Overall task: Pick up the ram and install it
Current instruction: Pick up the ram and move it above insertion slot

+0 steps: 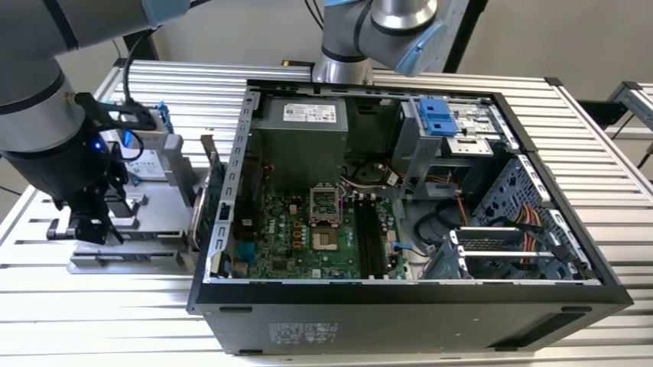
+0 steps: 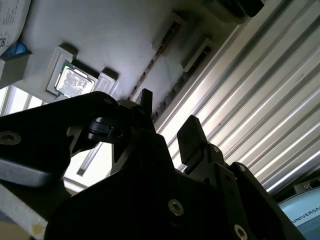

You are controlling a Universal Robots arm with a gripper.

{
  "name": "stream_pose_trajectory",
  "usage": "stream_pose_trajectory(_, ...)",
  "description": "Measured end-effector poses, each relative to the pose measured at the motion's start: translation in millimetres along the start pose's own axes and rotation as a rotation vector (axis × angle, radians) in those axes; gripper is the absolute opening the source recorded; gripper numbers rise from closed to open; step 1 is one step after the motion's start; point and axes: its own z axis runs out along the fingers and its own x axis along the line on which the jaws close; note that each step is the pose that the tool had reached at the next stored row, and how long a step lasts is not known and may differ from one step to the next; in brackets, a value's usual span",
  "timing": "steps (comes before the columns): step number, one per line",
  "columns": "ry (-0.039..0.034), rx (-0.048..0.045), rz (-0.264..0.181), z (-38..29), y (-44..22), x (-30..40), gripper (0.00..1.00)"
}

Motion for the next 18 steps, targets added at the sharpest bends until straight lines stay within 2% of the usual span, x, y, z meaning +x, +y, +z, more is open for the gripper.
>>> stream_pose_trajectory(6, 0.0, 0.0, 0.001, 4.5, 0.2, 2.8, 1.0)
stream_pose_trajectory(18, 0.0028, 0.0005, 0.018, 17.6, 1.0, 3.8, 1.0)
